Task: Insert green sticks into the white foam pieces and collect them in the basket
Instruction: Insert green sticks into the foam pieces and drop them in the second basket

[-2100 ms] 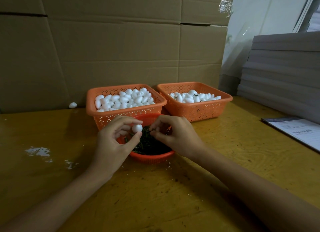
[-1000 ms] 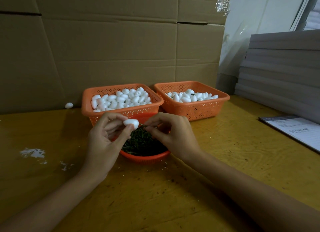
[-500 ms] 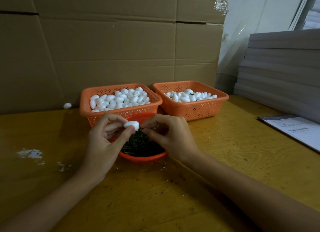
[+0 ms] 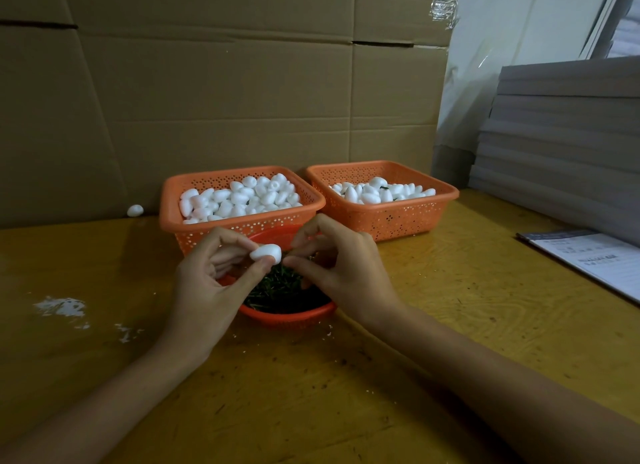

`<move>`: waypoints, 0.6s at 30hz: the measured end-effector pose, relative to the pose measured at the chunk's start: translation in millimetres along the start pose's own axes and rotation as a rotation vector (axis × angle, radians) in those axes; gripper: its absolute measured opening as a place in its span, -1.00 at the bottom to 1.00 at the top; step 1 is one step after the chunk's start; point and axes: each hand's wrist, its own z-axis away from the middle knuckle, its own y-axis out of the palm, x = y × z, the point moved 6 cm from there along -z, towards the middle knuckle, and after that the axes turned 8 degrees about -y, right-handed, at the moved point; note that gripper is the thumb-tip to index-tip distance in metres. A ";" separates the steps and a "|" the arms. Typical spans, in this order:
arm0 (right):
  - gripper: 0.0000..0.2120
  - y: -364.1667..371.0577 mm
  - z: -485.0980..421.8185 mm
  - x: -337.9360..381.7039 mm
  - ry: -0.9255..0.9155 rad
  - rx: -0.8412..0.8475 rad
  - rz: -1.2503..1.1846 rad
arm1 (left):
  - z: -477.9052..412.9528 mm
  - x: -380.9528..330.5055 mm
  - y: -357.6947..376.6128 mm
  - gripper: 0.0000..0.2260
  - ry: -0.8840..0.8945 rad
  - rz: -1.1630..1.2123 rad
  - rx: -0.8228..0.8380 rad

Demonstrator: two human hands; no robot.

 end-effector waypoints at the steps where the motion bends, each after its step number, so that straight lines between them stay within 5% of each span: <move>1: -0.77 -0.7 0.2 -0.3 0.014 -0.008 -0.018 | 0.2 -0.5 0.2 -0.81 0.002 -0.004 0.001; 18: -0.76 -3.1 -1.2 9.2 -0.151 0.039 0.099 | -0.5 0.4 3.9 -0.81 0.032 0.000 0.066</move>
